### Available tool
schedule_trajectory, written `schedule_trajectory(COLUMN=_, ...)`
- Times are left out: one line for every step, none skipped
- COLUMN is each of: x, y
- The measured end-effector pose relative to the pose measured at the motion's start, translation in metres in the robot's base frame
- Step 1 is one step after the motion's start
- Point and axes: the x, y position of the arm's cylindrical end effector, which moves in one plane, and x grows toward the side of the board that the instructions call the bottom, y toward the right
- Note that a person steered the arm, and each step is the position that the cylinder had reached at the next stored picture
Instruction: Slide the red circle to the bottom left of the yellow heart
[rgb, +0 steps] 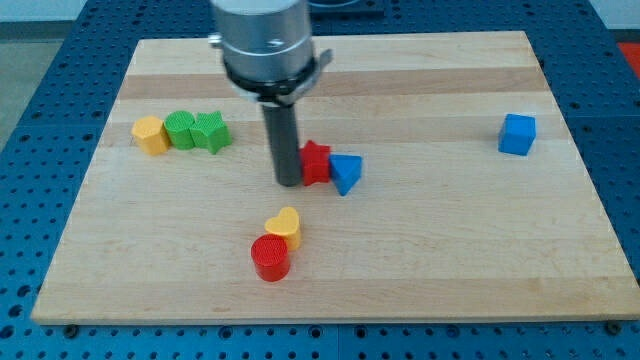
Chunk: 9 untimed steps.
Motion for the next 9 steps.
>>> schedule_trajectory(x=0.006, y=0.037)
schedule_trajectory(x=0.031, y=0.051)
schedule_trajectory(x=0.051, y=0.073)
schedule_trajectory(x=0.078, y=0.082)
schedule_trajectory(x=0.101, y=0.082)
schedule_trajectory(x=0.113, y=0.076)
schedule_trajectory(x=0.113, y=0.057)
schedule_trajectory(x=0.113, y=0.032)
schedule_trajectory(x=0.113, y=0.009)
